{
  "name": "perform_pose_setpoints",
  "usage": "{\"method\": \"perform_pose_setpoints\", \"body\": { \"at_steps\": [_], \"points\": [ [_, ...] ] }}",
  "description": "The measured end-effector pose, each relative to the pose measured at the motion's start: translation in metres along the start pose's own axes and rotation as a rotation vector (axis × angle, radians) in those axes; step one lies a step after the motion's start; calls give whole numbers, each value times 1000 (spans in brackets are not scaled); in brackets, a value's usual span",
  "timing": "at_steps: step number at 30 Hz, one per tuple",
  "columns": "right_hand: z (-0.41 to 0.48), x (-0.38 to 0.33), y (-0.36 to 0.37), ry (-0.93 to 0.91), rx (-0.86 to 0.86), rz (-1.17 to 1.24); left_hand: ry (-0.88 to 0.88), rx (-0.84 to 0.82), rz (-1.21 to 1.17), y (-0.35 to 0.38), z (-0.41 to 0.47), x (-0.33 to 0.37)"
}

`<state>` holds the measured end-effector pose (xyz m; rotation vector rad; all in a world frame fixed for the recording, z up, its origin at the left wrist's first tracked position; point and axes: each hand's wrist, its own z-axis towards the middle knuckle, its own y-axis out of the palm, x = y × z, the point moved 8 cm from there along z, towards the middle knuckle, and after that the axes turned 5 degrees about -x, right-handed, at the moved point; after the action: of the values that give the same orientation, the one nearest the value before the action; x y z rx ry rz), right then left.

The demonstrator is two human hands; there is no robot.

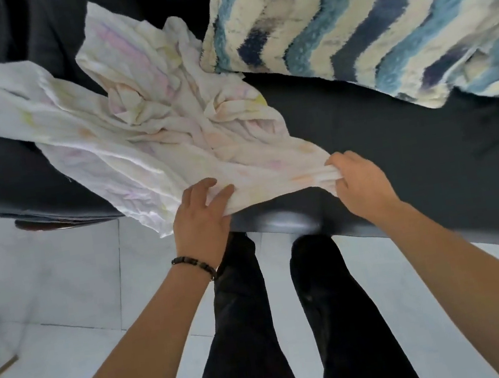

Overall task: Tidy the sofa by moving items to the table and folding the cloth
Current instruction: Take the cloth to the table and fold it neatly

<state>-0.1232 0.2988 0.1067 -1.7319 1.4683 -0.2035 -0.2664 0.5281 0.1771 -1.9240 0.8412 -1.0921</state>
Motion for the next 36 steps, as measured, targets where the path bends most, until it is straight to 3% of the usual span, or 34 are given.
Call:
{"method": "perform_pose_setpoints", "body": {
  "at_steps": [9, 13, 17, 23, 28, 31, 34, 36],
  "points": [
    [-138, -17, -50, 110, -271, -12, -115, 74, -113, -98, -61, 93],
    [-160, -55, -102, 51, -258, 316, -55, 150, -65, -164, -92, 125],
    [-186, -106, -222, -110, 12, 646, 24, 347, -48, -251, -114, 140],
    [-295, -189, -381, -419, 526, 632, 337, 684, 3, -384, -129, 186],
    [-397, -226, -413, -536, 927, 661, 499, 922, -208, -458, -150, 186],
    [-399, -223, -360, -316, 949, 391, 416, 847, -326, -449, -149, 157],
    [-368, -178, -250, 123, 554, 140, 369, 600, -432, -400, -147, 117],
    [-364, -150, -167, 284, 320, 227, 397, 363, -514, -352, -150, 101]
  ]
}}
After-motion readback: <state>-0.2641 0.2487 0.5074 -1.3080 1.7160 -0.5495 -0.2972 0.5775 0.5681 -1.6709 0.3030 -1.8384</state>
